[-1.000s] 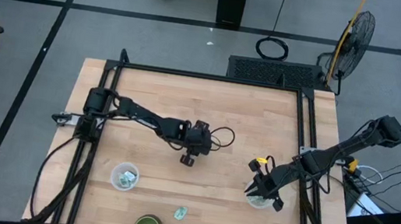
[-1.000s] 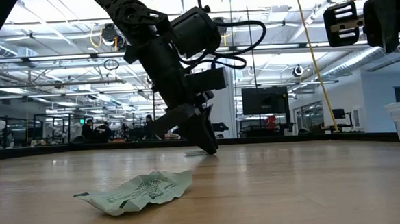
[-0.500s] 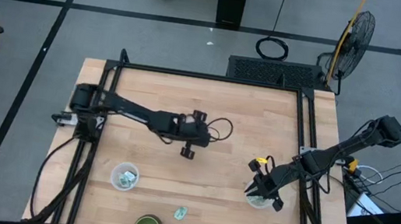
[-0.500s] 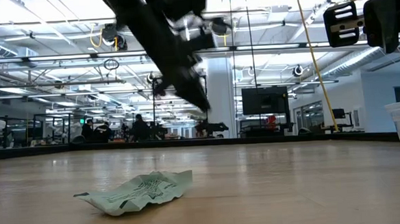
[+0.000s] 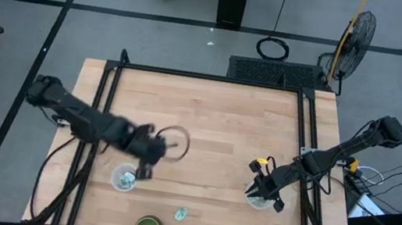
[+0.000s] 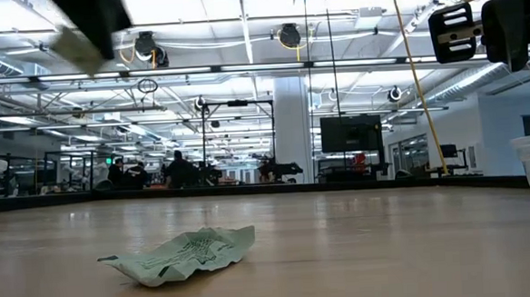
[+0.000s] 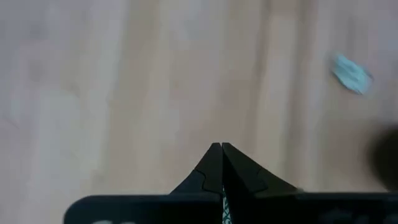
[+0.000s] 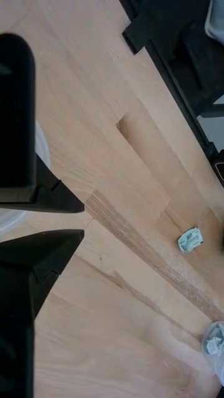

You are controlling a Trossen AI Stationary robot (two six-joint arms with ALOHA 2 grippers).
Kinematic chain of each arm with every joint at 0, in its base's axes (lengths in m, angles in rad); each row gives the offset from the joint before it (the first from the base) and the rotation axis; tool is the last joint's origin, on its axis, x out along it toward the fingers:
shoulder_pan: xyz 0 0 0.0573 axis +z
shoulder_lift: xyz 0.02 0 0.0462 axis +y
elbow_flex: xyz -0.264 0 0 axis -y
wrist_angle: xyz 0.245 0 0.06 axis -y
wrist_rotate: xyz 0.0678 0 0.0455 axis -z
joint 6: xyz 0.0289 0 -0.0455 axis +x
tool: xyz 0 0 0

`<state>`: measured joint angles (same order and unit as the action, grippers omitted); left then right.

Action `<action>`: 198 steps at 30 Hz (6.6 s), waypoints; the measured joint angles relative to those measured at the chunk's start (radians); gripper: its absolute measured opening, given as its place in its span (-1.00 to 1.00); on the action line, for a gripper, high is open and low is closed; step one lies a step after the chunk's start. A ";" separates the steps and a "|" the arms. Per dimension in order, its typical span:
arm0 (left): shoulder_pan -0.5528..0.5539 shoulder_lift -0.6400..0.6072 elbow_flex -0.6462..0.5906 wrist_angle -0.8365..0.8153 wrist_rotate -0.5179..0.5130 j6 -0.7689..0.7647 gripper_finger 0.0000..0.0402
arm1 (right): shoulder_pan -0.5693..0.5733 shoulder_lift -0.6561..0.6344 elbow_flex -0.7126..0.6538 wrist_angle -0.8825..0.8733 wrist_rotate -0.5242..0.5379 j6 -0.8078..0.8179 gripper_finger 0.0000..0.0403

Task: Pick and place Stevia / Truvia into bins
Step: Put the white stevia packet into the left transparent container, then put the white stevia packet into the right transparent container, then return to Home Position

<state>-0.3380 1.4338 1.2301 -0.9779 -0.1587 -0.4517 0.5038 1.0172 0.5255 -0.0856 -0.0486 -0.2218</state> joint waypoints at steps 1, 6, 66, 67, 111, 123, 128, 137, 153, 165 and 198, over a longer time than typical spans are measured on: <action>-0.044 0.000 0.000 -0.021 0.000 -0.055 -0.98 | 0.000 0.000 0.000 0.000 0.000 0.000 -0.78; -0.245 0.019 -0.051 -0.038 -0.001 -0.316 -0.98 | 0.000 0.000 0.000 0.000 0.000 0.000 -0.78; 0.029 -0.161 -0.342 0.337 -0.236 -0.306 -0.69 | -0.116 0.711 0.439 0.540 -0.109 0.153 -0.15; 0.033 -0.161 -0.342 0.353 -0.236 -0.301 -0.69 | -0.116 0.732 0.473 0.492 -0.105 0.180 -0.15; 0.104 -0.161 -0.342 0.459 -0.294 -0.171 -0.69 | -0.113 1.156 0.612 0.666 -0.134 0.370 -0.70; 0.104 -0.161 -0.342 0.458 -0.294 -0.171 -0.69 | -0.125 1.111 0.608 0.627 -0.102 0.260 -0.99; 0.104 -0.161 -0.342 0.457 -0.293 -0.172 -0.69 | -0.138 0.959 0.609 0.422 0.026 0.227 -1.00; 0.103 -0.161 -0.342 0.456 -0.292 -0.172 -0.69 | -0.056 0.567 0.565 -0.266 0.351 0.498 -1.00; 0.103 -0.161 -0.342 0.457 -0.295 -0.174 -0.69 | 0.273 0.078 0.174 -0.491 0.367 1.248 -1.00; 0.103 -0.161 -0.342 0.460 -0.295 -0.180 -0.69 | 0.319 0.040 0.134 -0.496 0.335 1.038 -1.00; 0.103 -0.161 -0.343 0.459 -0.294 -0.181 -0.69 | 0.319 0.077 0.043 -0.344 0.361 0.961 -0.57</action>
<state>-0.2352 1.2732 0.8875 -0.5186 -0.4523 -0.6323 0.8223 1.0946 0.5690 -0.4297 0.3122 0.7392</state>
